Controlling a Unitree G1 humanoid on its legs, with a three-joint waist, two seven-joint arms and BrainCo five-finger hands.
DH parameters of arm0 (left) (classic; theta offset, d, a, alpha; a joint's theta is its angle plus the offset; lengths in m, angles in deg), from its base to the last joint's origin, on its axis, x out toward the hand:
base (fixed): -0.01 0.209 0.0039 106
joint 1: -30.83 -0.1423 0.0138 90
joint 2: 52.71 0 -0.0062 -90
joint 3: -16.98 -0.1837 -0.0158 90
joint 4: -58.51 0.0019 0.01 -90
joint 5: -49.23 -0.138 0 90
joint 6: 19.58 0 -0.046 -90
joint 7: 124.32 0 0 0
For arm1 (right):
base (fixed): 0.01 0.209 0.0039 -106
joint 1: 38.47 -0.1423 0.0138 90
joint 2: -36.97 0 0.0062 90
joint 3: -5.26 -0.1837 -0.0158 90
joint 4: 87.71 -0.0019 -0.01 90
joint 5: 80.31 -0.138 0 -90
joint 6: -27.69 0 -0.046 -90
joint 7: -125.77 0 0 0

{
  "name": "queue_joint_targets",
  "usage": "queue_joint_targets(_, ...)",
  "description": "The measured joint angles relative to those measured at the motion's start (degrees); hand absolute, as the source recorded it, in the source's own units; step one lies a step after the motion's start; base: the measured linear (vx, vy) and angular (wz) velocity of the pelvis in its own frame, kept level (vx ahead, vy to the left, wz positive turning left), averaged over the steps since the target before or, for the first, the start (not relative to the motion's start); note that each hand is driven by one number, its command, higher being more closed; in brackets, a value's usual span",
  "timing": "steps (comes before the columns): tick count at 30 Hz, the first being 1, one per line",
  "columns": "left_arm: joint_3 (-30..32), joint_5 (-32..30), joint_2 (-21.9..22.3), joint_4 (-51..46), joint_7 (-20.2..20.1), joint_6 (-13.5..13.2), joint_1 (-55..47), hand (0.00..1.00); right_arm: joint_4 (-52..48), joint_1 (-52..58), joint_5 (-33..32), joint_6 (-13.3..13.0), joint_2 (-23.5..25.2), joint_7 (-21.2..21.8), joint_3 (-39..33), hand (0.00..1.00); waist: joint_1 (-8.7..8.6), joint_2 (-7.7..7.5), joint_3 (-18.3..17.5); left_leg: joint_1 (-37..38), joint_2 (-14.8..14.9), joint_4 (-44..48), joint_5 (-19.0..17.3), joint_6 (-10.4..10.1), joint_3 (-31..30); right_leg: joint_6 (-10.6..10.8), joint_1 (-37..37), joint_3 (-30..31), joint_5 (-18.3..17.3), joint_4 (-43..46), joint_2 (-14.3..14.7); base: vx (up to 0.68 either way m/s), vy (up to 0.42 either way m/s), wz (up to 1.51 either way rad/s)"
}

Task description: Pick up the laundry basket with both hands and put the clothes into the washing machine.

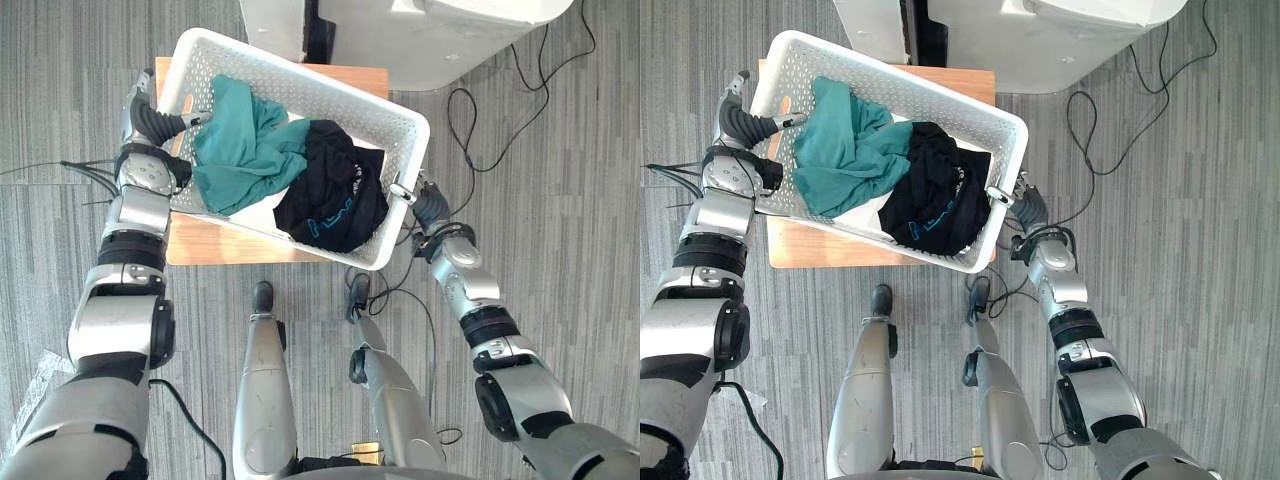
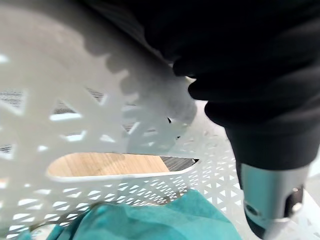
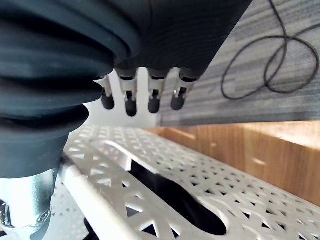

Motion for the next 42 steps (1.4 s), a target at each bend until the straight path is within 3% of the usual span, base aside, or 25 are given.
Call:
queue_joint_targets(8,4.8,0.5,1.5,0.5,-2.3,0.7,-6.7,0.0,0.0,3.3,2.3,1.2,2.9,0.1,1.6,0.0,-1.01,-0.19,-2.5,2.3,0.0,-1.0,0.0,0.0,1.4,-0.1,0.8,0.2,0.1,0.0,-0.3,0.0,-0.013,-0.04)
queue_joint_targets(9,4.8,0.4,1.9,0.5,-2.4,0.9,-7.4,1.0,0.0,3.7,2.4,1.2,3.0,0.2,1.7,1.0,-0.98,-0.16,-2.6,3.0,0.0,-1.3,0.0,0.0,1.7,-0.1,1.2,0.3,0.1,0.0,-0.4,-0.01,-0.022,-0.1)
queue_joint_targets(13,4.6,0.3,3.4,1.6,-3.7,1.5,-8.6,1.0,0.0,4.8,4.1,2.2,3.1,0.2,1.7,1.0,-1.01,-0.16,-3.8,3.7,-0.1,-2.0,0.1,0.0,2.5,-0.1,1.5,0.5,0.1,-0.1,-0.7,-0.01,-0.018,-0.04)
queue_joint_targets(21,-3.9,-3.1,4.7,5.6,-5.0,2.9,-8.7,1.0,7.3,3.8,4.4,3.3,2.2,0.0,1.0,1.0,-1.28,-0.18,-6.3,4.8,-1.0,-2.2,0.1,0.2,2.7,-0.1,2.5,0.6,0.1,-0.2,-1.4,-0.01,-0.003,0.01)
queue_joint_targets(32,-6.3,-6.1,6.6,7.7,-6.9,5.2,-8.7,1.0,15.8,-0.3,6.9,4.6,1.7,0.0,0.4,1.0,-1.17,-0.83,-8.5,5.0,-1.3,-2.2,0.2,0.2,2.7,0.0,2.8,0.4,0.0,-0.1,-1.9,-0.02,-0.022,0.01)
queue_joint_targets(38,-5.7,-4.3,8.0,7.7,-6.9,4.8,-11.6,1.0,18.6,-0.2,6.9,5.6,1.8,0.0,-0.2,1.0,-1.12,-0.83,-9.0,7.1,-1.4,-2.8,0.2,0.2,2.7,0.0,4.6,0.0,-0.1,-0.1,-1.9,0.0,-0.01,0.02)
queue_joint_targets(42,-4.8,-1.3,9.6,5.8,-6.9,2.5,-17.5,1.0,18.4,2.9,6.9,5.9,1.2,-0.1,-0.4,1.0,-1.13,-0.64,-9.4,10.7,-1.9,-4.4,0.2,0.2,2.8,-0.5,7.4,-0.2,-1.3,-0.1,-2.0,0.02,-0.007,0.03)
